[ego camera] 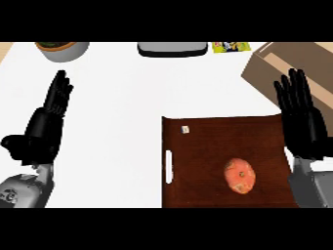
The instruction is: Pick the squash from the tray and place it in the cardboard box
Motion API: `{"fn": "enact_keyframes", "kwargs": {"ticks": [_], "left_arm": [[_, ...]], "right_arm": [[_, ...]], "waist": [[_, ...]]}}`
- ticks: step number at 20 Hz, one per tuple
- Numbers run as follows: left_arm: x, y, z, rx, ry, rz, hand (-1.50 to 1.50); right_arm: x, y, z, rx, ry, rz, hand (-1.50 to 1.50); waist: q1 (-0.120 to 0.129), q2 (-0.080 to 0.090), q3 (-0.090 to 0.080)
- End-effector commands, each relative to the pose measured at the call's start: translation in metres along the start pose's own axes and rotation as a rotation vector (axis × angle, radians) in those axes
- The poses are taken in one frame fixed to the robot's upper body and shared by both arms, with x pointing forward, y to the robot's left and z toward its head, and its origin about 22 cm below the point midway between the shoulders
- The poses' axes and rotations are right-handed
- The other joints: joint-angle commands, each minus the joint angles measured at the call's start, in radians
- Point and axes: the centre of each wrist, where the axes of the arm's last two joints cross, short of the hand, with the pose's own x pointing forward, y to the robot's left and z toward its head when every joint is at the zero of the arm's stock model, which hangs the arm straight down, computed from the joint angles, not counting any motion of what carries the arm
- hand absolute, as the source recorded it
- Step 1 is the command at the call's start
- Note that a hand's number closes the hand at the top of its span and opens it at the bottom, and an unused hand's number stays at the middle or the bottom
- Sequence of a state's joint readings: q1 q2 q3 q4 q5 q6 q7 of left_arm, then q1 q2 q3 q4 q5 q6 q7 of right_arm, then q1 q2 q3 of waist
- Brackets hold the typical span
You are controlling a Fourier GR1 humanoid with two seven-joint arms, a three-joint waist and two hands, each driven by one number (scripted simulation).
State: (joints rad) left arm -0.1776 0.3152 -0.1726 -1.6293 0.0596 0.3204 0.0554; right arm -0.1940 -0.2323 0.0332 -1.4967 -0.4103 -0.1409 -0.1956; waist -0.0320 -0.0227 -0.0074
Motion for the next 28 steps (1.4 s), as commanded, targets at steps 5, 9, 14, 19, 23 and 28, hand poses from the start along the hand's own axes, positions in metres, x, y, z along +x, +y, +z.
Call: {"fn": "enact_keyframes", "kwargs": {"ticks": [5,9,14,19,23,28], "left_arm": [[-0.056,0.028,0.022,0.182,0.267,-0.031,0.00],[-0.076,0.031,0.039,0.202,0.379,-0.001,0.00],[-0.086,0.026,0.041,0.179,0.379,0.014,0.00],[-0.089,0.035,0.031,0.162,0.371,0.018,0.00],[-0.089,0.022,0.034,0.147,0.373,0.032,0.00],[-0.089,0.018,0.029,0.123,0.353,0.023,0.00]], "right_arm": [[0.021,-0.034,0.049,-0.195,-0.071,0.468,1.50],[-0.001,-0.096,0.096,-0.448,0.127,0.834,1.50],[0.003,-0.064,0.159,-0.476,-0.007,1.023,-1.50],[0.033,-0.042,0.206,-0.427,0.147,1.139,-1.50],[0.081,-0.031,0.207,-0.413,0.313,1.167,-1.50],[0.109,0.002,0.201,-0.352,0.474,1.200,-1.50]], "waist": [[-0.027,0.010,0.000],[-0.056,0.021,-0.003],[-0.031,0.018,0.001],[-0.009,0.026,-0.001],[0.008,0.028,-0.001],[0.041,0.034,0.000]]}}
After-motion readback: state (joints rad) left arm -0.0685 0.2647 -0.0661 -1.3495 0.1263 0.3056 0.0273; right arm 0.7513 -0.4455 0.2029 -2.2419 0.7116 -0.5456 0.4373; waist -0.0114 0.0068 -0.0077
